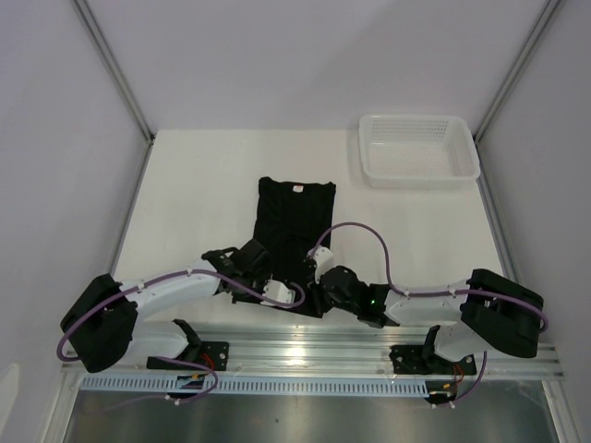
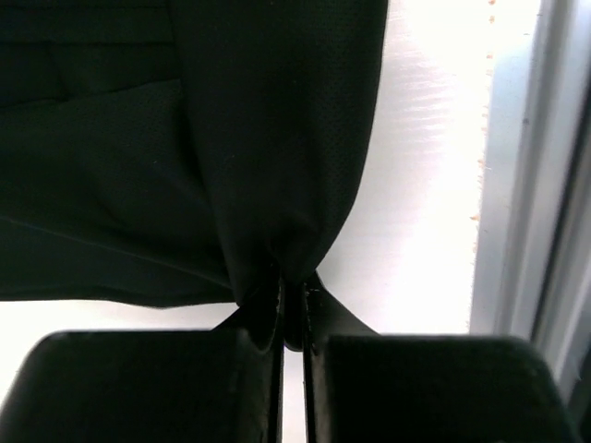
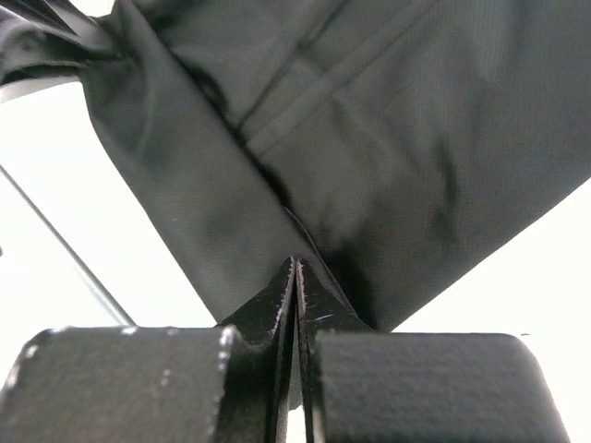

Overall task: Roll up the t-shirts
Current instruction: Roll the tshirt

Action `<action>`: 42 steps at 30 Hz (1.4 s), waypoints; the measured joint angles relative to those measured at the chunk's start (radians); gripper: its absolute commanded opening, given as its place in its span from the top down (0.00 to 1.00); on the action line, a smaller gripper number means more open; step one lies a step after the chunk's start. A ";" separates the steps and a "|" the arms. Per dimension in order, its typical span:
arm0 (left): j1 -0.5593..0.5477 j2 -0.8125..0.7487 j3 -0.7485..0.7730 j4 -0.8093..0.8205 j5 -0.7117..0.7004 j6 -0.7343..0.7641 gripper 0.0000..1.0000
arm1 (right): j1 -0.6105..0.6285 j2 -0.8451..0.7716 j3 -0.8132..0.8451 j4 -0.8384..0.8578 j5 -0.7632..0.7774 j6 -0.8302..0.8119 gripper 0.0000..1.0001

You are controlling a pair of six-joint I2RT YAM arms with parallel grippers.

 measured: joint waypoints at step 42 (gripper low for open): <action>0.148 0.101 0.168 -0.302 0.238 -0.068 0.99 | 0.287 -0.139 -0.088 -0.078 0.009 -0.719 0.52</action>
